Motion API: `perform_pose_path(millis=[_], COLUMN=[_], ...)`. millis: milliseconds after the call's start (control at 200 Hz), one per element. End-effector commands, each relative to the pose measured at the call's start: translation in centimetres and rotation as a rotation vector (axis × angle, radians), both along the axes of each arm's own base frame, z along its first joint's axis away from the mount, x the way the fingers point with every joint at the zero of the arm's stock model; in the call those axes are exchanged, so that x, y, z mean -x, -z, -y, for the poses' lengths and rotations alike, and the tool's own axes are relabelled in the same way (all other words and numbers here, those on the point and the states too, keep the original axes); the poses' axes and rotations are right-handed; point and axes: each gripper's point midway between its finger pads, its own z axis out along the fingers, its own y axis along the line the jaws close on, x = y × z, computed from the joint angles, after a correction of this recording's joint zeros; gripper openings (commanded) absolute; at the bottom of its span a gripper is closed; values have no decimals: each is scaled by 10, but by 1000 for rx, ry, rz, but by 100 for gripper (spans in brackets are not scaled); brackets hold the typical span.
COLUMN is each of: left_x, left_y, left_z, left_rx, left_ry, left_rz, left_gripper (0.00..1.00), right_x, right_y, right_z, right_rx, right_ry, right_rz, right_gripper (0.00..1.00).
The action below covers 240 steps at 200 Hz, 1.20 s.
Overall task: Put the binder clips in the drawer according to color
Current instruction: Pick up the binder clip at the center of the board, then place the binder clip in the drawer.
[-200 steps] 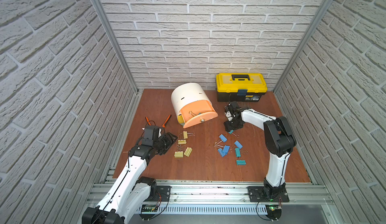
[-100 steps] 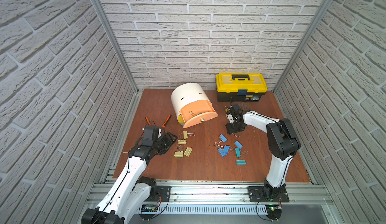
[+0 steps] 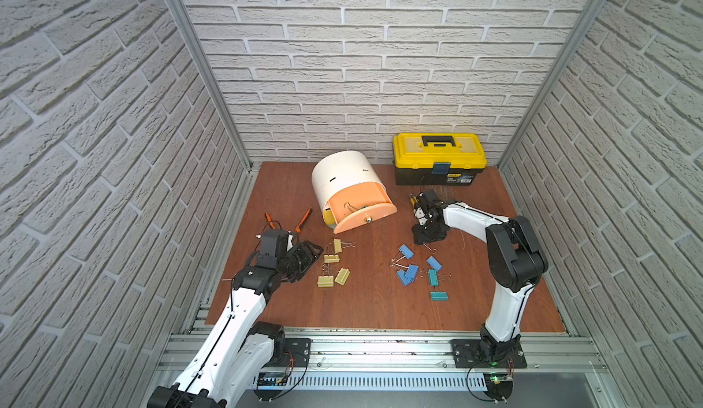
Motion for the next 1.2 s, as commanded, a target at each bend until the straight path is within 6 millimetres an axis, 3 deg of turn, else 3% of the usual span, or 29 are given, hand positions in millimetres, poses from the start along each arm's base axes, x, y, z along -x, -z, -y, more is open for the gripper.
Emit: perform_pose_path(millis=[0,255,590,790,965,1095,1195], left_x=[-4,-16,-39,-50,-59,-61,-58], left_y=[-5,-25,-75,-106,-125,-133,-134], left_z=[0,3,11,17,25,26,25], left_rx=[5,8,8,26,54,59,60], left_ry=[4,19,60,91,121,127,123], left_rz=[33,78,181,246,293,311,314], left_gripper=[65,65,65,65,65,65,65], right_x=[7,2,-17,-27,-31,-34,-37], right_y=[-25,-80,-196,-256,-296,-316,-320], right_z=[3,4,-14,-47,-94,-134,-161], right_rx=[4,-16,-121,-228,-310,-357,-382], right_ry=[18,41,15,-25,-115,-195,-247], right_rz=[30,129,337,453,518,551,559], right_gripper=[47,47,47,47,47,47,47])
